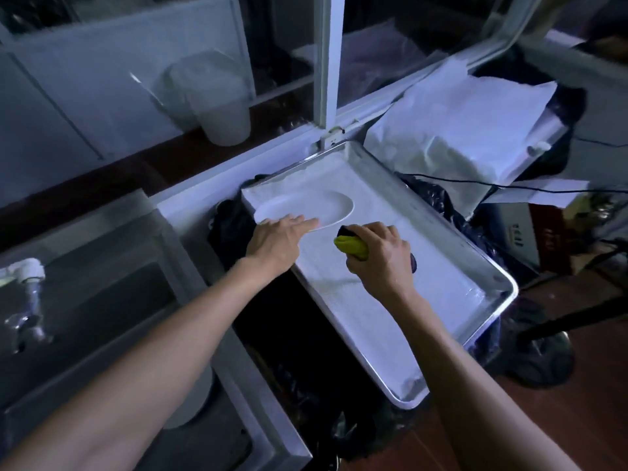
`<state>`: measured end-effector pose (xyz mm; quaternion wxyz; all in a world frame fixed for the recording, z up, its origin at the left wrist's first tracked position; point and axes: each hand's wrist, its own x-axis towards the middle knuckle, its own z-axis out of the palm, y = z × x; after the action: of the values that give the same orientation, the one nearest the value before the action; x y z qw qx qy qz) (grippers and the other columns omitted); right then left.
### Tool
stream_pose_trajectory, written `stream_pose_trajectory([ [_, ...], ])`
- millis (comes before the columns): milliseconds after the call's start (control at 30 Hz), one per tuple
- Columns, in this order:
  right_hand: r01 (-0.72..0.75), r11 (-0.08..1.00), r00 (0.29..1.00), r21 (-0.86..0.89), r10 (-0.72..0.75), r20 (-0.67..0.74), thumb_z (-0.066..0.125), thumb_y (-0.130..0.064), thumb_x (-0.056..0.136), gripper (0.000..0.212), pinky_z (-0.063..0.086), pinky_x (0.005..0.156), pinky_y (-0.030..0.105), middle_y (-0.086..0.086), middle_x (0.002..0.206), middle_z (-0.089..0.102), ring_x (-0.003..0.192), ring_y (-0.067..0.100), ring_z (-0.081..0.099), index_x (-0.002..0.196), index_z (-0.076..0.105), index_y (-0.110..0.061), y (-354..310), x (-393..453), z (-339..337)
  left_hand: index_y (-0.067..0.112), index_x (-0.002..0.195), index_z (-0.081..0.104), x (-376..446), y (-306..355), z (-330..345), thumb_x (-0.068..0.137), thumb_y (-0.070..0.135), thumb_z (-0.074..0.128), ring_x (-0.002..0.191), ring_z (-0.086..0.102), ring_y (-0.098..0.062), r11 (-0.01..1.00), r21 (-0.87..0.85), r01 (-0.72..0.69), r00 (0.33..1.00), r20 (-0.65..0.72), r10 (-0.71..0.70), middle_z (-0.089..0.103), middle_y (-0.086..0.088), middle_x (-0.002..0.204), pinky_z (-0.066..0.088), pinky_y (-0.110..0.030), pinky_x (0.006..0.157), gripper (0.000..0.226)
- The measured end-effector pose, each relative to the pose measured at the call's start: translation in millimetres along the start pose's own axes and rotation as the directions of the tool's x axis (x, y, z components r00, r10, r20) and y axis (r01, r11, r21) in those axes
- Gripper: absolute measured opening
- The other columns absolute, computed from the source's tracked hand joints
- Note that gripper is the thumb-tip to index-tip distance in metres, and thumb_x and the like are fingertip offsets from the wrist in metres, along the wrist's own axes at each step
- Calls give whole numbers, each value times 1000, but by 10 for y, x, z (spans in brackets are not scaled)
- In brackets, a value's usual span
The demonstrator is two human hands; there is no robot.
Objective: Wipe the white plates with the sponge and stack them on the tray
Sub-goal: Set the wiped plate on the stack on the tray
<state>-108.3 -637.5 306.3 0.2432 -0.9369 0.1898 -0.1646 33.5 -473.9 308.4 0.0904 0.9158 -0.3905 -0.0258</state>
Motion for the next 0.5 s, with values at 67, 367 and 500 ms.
stream_pose_trajectory([
  [67,-23,1000,1000,7,23,-4,72,-20,76,47,42,82,43,-8,111,63,97,26,51,120,67,-35,165,56,27,35,149,46,200,70,177,91,-6,36,127,59,-30,1000,24,2,999,36,-3,58,-4,142,45,-45,104,72],
  [367,-95,994,995,48,93,34,76,-23,77,49,40,85,44,-8,111,63,99,24,52,122,65,-37,708,196,195,34,155,34,849,175,867,96,-2,42,146,39,-20,992,127,10,992,121,-26,40,3,160,35,-45,112,70],
  [500,-116,992,993,47,114,37,76,-22,76,49,41,85,45,-9,110,63,97,23,51,122,65,-37,808,255,268,31,156,34,1016,158,1012,94,-2,44,148,34,-19,985,170,-3,995,101,-14,39,2,161,32,-47,113,71],
])
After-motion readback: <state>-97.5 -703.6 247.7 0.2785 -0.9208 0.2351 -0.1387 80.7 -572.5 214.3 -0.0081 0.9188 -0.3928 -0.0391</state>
